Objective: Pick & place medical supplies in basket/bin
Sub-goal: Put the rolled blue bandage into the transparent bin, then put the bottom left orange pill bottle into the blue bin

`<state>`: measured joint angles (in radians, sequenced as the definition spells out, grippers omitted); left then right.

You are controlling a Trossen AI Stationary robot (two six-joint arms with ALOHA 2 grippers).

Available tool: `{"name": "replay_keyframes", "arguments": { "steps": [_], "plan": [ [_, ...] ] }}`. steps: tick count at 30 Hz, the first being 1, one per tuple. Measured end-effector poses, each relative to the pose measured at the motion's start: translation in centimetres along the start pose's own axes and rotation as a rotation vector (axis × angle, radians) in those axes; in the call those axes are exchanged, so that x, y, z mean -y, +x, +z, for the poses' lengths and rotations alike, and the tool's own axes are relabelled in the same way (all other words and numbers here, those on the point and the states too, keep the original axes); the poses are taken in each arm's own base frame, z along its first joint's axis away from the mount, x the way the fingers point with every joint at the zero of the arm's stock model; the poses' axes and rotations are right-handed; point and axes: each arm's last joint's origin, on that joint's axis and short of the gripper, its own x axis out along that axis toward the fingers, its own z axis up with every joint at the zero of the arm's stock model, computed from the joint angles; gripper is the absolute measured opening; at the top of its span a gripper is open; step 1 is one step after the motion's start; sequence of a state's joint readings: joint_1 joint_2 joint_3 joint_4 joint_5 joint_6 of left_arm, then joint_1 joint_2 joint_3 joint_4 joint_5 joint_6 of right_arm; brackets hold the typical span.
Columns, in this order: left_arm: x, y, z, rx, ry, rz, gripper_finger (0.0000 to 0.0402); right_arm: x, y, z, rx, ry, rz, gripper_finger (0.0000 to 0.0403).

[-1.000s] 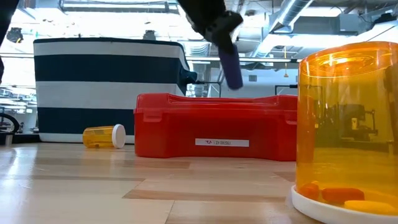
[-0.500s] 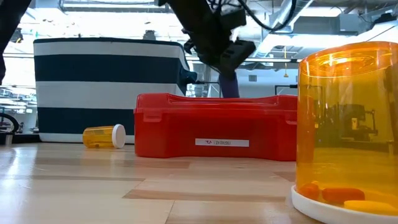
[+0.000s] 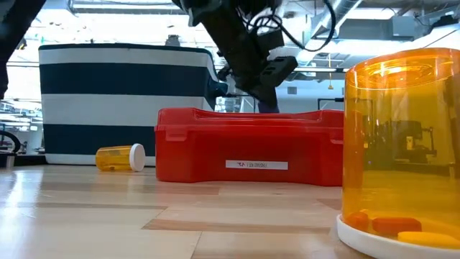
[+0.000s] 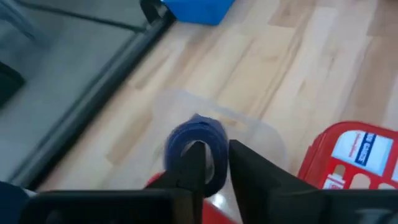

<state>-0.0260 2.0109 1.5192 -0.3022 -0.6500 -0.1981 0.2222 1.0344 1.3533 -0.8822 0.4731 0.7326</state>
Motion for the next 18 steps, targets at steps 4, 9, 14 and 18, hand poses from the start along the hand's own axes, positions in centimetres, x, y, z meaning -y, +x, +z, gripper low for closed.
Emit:
{"name": "replay_keyframes", "arguments": {
  "steps": [4, 9, 14, 18],
  "plan": [
    [-0.8, 0.7, 0.0, -0.027, -0.027, -0.035, 0.0105, -0.2, -0.1, -0.1, -0.005, -0.006, 0.009, 0.0182],
    [-1.3, 0.1, 0.7, -0.003, -0.024, -0.043, 0.0151, -0.4, -0.2, -0.3, -0.013, -0.016, 0.025, 0.0182],
    [-2.0, -1.8, 2.3, 0.077, -0.04, -0.064, 0.0175, -0.6, -0.4, -0.5, -0.003, -0.023, 0.022, 0.0182],
    [-3.4, -4.2, 3.7, 0.123, -0.057, -0.087, 0.0179, -0.6, -0.4, -0.5, -0.003, -0.025, 0.023, 0.0182]
  ]
}}
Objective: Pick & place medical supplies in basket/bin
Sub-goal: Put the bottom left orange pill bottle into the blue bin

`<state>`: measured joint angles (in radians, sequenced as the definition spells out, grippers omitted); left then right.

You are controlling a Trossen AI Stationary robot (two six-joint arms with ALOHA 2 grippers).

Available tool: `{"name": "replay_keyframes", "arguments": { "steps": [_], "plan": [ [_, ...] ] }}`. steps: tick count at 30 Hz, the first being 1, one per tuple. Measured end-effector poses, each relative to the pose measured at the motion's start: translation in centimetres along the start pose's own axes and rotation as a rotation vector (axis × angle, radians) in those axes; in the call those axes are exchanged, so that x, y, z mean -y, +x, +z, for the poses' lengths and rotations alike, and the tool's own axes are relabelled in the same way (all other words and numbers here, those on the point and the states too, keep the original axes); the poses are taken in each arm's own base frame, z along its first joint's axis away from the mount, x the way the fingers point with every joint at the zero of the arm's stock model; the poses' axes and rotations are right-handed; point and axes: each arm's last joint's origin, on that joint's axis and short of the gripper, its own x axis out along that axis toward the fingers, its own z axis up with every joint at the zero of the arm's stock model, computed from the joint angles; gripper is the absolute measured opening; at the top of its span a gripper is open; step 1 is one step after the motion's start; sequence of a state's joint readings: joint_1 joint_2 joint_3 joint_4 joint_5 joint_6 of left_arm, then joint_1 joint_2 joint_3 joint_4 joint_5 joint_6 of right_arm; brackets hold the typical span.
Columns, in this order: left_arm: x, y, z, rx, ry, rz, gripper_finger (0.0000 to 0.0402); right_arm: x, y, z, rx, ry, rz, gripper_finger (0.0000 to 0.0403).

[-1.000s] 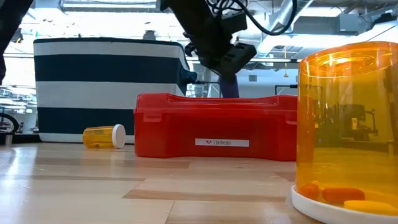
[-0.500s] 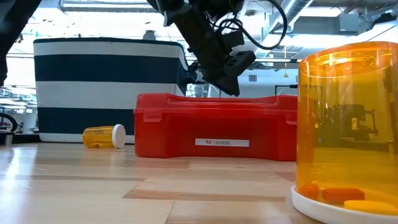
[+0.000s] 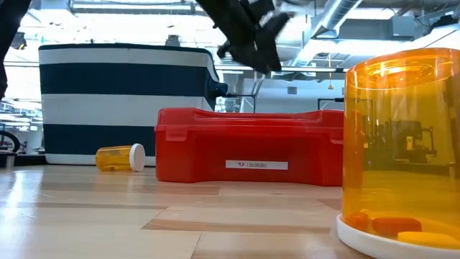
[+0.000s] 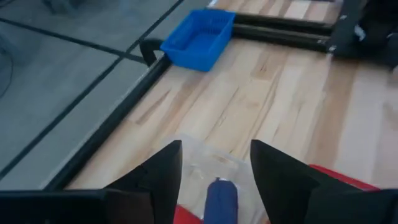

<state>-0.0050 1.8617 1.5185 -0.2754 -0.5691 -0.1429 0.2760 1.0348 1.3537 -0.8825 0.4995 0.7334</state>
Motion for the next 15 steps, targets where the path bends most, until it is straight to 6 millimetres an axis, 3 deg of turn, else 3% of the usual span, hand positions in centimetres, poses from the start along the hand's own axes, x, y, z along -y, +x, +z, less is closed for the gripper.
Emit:
{"name": "replay_keyframes", "arguments": {
  "steps": [5, 9, 15],
  "plan": [
    [-1.5, -3.8, 2.5, 0.086, 0.041, -0.094, 0.0174, 0.0, 0.0, 0.0, 0.002, -0.005, -0.003, 0.0182],
    [-2.9, -7.6, 3.8, 0.113, 0.096, -0.268, 0.0167, 0.0, 0.0, 0.0, 0.001, -0.009, -0.004, 0.0182],
    [-4.3, -14.5, 1.7, -0.133, 0.1, -0.592, 0.0156, 0.0, 0.0, 0.0, -0.002, -0.011, -0.004, 0.0182]
  ]
}}
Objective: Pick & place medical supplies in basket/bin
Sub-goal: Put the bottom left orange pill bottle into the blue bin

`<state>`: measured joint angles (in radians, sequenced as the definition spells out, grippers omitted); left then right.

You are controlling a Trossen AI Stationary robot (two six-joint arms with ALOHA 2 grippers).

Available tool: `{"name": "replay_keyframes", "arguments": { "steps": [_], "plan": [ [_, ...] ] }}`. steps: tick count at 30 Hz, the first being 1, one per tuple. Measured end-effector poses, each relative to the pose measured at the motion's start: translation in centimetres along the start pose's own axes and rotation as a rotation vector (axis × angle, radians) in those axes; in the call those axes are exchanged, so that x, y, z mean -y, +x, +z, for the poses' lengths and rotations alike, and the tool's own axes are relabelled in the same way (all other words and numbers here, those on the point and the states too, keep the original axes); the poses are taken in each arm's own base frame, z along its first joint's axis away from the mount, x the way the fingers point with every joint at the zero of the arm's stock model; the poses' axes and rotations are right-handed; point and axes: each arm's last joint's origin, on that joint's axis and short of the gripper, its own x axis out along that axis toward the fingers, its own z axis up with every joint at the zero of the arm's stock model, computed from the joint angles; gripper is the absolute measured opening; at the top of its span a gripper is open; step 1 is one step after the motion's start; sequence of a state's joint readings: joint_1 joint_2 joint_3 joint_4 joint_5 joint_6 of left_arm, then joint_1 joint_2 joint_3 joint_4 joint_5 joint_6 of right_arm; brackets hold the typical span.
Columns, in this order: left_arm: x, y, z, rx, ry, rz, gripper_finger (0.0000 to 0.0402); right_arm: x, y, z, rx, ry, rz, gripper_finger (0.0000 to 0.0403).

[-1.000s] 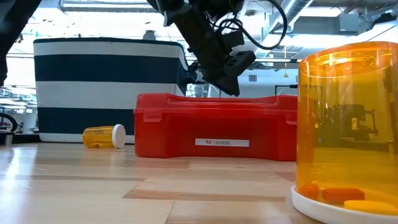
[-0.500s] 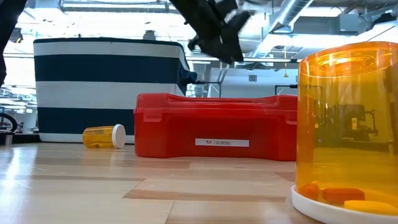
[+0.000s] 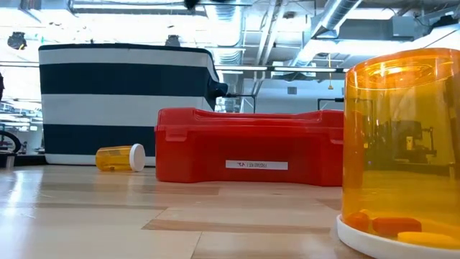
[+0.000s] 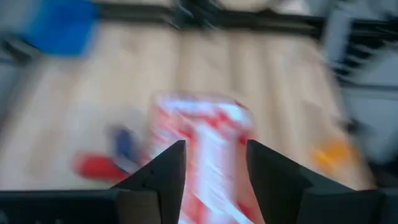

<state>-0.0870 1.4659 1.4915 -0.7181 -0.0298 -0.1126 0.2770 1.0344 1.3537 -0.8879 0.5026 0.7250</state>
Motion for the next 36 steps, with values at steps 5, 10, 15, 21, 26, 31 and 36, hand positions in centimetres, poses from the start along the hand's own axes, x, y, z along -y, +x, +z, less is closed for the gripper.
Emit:
{"name": "replay_keyframes", "arguments": {
  "steps": [5, 10, 15, 21, 26, 31, 36],
  "plan": [
    [4.9, -3.0, -4.5, -0.153, -0.063, -0.286, 0.015, -0.1, -0.1, -0.1, 0.008, -0.005, -0.003, 0.0182],
    [10.0, -5.1, -8.4, -0.309, -0.24, -0.424, 0.0159, -0.2, -0.2, -0.1, 0.01, 0.027, 0.002, 0.0182],
    [14.0, -5.8, -11.3, -0.443, -0.362, -0.531, 0.0193, -0.2, -0.2, -0.1, 0.008, 0.06, 0.005, 0.0182],
    [16.7, -5.8, -14.7, -0.598, -0.528, -0.539, 0.0244, -0.3, -0.2, -0.2, 0.004, 0.085, 0.006, 0.0182],
    [18.4, -5.7, -18.2, -0.72, -0.741, -0.516, 0.0261, -0.2, -0.2, -0.2, 0.001, 0.099, 0.002, 0.0182],
    [18.6, -5.2, -20.9, -0.763, -0.928, -0.377, 0.0262, -0.2, -0.2, -0.2, 0.001, 0.1, 0.002, 0.0182],
    [18.1, -4.4, -22.6, -0.709, -1.043, -0.255, 0.0262, -0.2, -0.2, -0.3, -0.001, 0.098, -0.002, 0.0182]
  ]
}}
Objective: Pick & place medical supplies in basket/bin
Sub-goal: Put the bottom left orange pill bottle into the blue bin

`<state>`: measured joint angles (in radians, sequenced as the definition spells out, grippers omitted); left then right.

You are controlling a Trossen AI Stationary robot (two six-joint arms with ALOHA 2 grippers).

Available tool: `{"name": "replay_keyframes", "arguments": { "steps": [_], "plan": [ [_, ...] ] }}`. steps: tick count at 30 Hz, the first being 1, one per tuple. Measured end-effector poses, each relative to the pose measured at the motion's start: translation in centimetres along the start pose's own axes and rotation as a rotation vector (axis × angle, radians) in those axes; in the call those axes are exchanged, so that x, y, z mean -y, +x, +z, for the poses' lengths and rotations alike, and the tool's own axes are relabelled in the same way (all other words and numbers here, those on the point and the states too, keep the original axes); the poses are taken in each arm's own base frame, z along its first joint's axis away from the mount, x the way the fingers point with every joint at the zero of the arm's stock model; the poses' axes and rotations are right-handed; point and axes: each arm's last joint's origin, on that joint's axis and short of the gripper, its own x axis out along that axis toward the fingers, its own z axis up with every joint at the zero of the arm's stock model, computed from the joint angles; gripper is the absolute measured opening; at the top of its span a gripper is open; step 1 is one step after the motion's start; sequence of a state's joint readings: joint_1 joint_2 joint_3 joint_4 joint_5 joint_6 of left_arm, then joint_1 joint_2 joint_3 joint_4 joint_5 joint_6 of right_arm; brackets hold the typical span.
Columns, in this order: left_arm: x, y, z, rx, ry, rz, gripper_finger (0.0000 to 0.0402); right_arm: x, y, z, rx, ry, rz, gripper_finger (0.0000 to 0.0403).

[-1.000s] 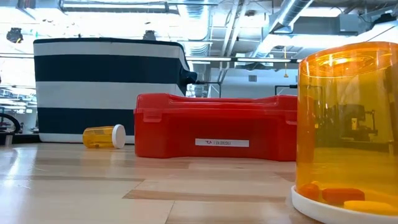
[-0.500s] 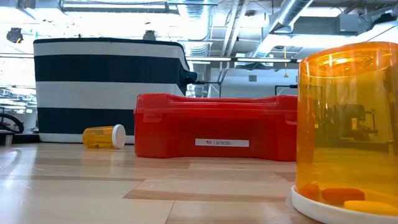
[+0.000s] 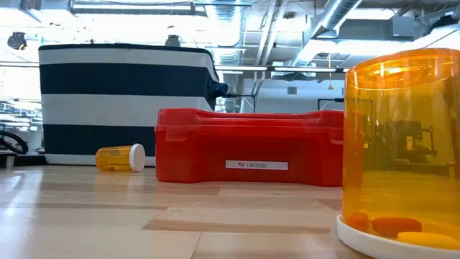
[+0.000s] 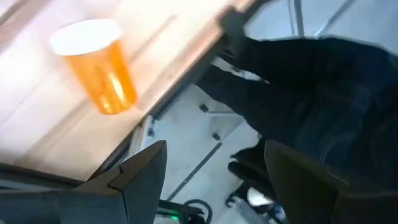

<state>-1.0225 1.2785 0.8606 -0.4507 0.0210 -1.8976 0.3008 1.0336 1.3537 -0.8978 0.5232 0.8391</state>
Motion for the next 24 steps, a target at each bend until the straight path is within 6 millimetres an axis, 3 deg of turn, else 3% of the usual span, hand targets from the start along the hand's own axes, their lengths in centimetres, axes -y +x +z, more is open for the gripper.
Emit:
{"name": "replay_keyframes", "arguments": {
  "steps": [11, 16, 24],
  "plan": [
    [-3.3, 1.7, 1.6, -0.013, -0.068, 0.133, 0.0244, 0.1, 0.0, -0.1, -0.009, 0.011, -0.012, 0.0182],
    [-3.8, 2.9, 1.5, -0.07, -0.056, 0.086, 0.0228, 0.3, 0.0, -0.3, -0.023, 0.013, -0.029, 0.0182],
    [-4.5, 5.9, 1.4, -0.094, -0.065, 0.16, 0.0219, 0.4, 0.0, -0.3, -0.029, 0.01, -0.036, 0.0182]
  ]
}}
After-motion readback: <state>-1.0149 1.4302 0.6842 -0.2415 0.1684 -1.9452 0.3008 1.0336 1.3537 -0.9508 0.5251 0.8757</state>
